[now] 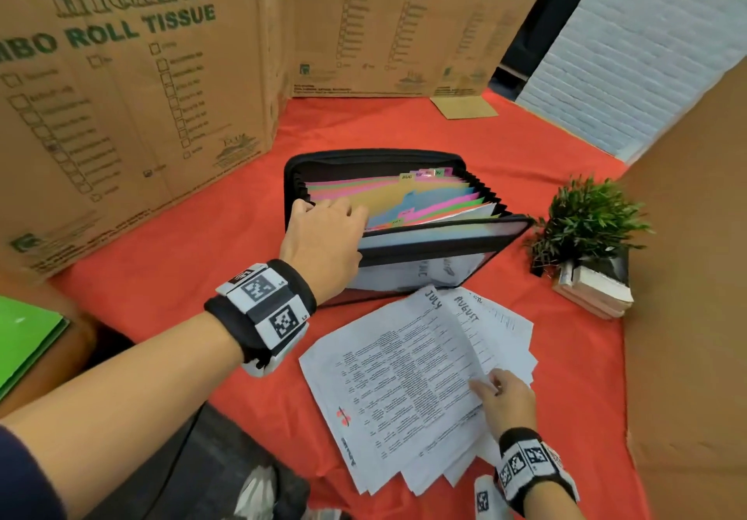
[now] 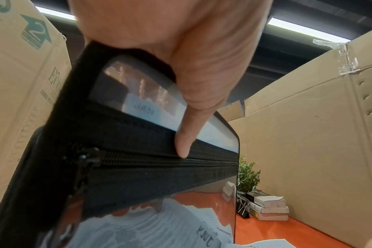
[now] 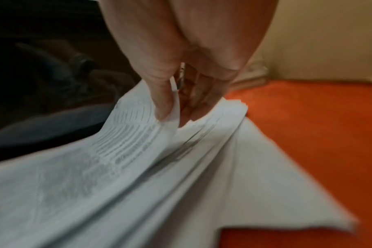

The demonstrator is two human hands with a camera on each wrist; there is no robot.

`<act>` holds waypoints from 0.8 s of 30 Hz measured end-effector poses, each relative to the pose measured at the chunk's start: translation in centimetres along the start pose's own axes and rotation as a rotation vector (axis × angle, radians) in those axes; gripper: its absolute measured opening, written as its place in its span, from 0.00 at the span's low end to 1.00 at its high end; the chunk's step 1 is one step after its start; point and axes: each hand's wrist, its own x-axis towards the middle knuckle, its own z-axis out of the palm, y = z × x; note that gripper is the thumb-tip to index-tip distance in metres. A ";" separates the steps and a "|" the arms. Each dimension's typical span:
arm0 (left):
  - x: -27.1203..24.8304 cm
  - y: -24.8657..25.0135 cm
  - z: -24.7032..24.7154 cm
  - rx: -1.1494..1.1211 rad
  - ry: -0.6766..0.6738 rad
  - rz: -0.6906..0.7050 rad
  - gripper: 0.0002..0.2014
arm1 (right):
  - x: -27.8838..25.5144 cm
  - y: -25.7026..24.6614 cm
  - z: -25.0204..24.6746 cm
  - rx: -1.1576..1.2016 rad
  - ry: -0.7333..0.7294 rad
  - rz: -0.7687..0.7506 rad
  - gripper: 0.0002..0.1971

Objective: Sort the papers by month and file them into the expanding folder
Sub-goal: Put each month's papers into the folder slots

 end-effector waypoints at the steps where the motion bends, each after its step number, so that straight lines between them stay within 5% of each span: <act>1: 0.0 0.0 0.0 0.003 -0.003 0.002 0.16 | -0.2 -0.2 -0.5 -0.069 -0.008 -0.071 0.17; 4: -0.1 0.1 -0.1 0.010 -0.007 0.005 0.16 | -0.4 -0.2 -1.9 -0.297 -0.029 -0.274 0.05; 7: -0.2 0.2 -0.1 0.006 -0.007 0.001 0.16 | -0.3 0.2 -2.5 -0.388 -0.053 -0.374 0.14; 9: -0.2 0.2 -0.1 0.007 -0.017 -0.003 0.16 | -0.7 -0.6 -2.6 -0.347 -0.038 -0.359 0.07; 15: -0.4 0.3 -0.1 0.013 -0.007 -0.003 0.16 | -0.3 -0.3 -0.5 0.060 -0.191 0.245 0.07; 19: -0.3 0.3 -0.1 0.015 -0.009 -0.006 0.16 | -0.3 -0.9 1.2 0.226 -0.103 0.535 0.42; 21: -0.4 0.4 -0.2 0.014 -0.008 -0.009 0.16 | -0.2 -1.3 2.0 0.299 -0.141 0.603 0.50; 24: -0.4 0.4 -0.1 0.017 -0.007 -0.005 0.16 | 0.4 -1.0 3.1 0.328 -0.222 0.630 0.37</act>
